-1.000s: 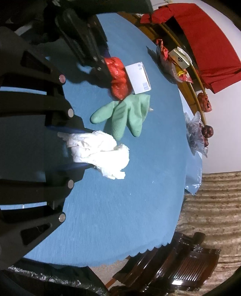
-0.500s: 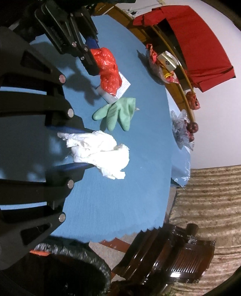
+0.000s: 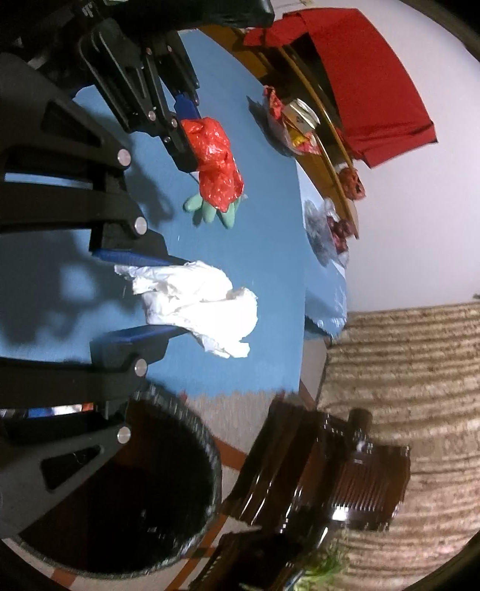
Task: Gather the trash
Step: 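Carry the red bag and tissue over the bin and open both tools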
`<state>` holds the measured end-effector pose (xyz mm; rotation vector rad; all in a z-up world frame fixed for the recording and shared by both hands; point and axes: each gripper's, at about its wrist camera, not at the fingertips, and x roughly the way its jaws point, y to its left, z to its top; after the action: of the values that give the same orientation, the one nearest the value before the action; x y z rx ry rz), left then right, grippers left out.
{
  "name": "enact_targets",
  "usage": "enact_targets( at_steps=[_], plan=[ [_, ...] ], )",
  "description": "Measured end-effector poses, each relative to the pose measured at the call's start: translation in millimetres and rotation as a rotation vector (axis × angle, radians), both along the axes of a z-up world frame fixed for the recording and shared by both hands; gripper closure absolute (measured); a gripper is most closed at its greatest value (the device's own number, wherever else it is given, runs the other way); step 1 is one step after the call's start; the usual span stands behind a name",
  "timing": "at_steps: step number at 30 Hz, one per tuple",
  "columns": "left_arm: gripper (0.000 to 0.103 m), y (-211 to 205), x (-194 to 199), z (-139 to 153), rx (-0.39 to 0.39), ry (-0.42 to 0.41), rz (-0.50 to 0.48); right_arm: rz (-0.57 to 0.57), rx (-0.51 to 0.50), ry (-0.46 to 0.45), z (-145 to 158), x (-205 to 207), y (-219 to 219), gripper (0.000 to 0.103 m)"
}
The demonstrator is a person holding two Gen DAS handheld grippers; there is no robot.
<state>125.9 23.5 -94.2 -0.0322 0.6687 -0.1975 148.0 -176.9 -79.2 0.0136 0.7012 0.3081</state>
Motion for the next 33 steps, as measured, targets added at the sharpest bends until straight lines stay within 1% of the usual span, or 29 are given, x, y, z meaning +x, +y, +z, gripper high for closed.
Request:
enact_targets(
  at_steps=[7, 13, 22, 33],
  plan=[
    [0.064, -48.0, -2.5, 8.1, -0.007, -0.02, -0.088, -0.104, -0.018, -0.016, 4.7, -18.9, -55.6, 0.076],
    [0.064, -92.4, 0.4, 8.8, -0.005, -0.026, -0.167, -0.191, -0.026, -0.007, -2.5, -28.8, -98.4, 0.076],
    [0.064, -153.6, 10.6, -2.5, -0.013, -0.008, -0.272, -0.299, -0.057, 0.032, -28.2, -33.6, -154.4, 0.076],
    [0.064, -212.2, 25.1, -22.5, -0.009, 0.026, -0.358, -0.359, -0.072, 0.065, -52.0, -25.8, -196.9, 0.075]
  ],
)
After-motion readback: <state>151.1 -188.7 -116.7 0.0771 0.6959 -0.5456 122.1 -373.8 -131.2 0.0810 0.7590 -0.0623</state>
